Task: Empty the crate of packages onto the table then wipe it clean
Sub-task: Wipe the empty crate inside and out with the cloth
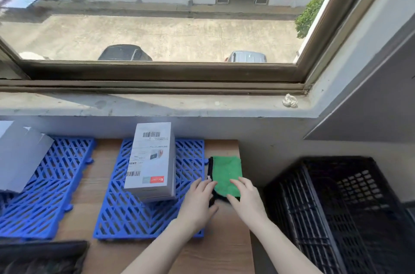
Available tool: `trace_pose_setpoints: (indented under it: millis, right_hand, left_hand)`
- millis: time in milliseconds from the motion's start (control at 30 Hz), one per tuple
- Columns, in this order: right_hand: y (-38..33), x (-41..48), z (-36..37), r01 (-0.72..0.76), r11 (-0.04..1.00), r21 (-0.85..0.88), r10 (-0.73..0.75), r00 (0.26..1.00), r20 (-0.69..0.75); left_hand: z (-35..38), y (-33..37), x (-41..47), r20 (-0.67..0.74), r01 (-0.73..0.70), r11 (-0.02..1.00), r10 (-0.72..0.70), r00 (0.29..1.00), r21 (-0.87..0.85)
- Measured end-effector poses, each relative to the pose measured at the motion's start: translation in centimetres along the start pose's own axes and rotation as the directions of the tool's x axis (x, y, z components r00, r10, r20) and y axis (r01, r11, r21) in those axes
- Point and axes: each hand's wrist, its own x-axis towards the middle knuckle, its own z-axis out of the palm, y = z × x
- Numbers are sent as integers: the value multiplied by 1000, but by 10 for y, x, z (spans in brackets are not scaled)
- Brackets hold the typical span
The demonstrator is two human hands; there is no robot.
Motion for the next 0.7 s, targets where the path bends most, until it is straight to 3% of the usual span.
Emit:
trace_pose_setpoints:
  millis: [133, 233, 433, 567, 700]
  right_hand:
    - [14, 13, 15, 85, 978, -193, -77, 996, 44]
    - [23, 17, 27, 133, 955, -263, -124, 991, 50]
    - [39, -6, 42, 177, 931, -319, -222, 968, -112]
    - [50, -26, 46, 183, 935, -303, -230, 965, -127]
    - [56, -36, 39, 116, 989, -89, -127, 983, -134]
  left_hand:
    - [20, 2, 22, 68, 15, 973, -32, 997, 229]
    - [31, 5, 31, 38, 24, 957, -36, 999, 290]
    - [54, 4, 23, -87, -85, 936, 121, 989, 342]
    - [58, 9, 12, -60, -140, 937, 168, 984, 319]
    - [54, 8, -2, -48, -144, 977, 153, 987, 157]
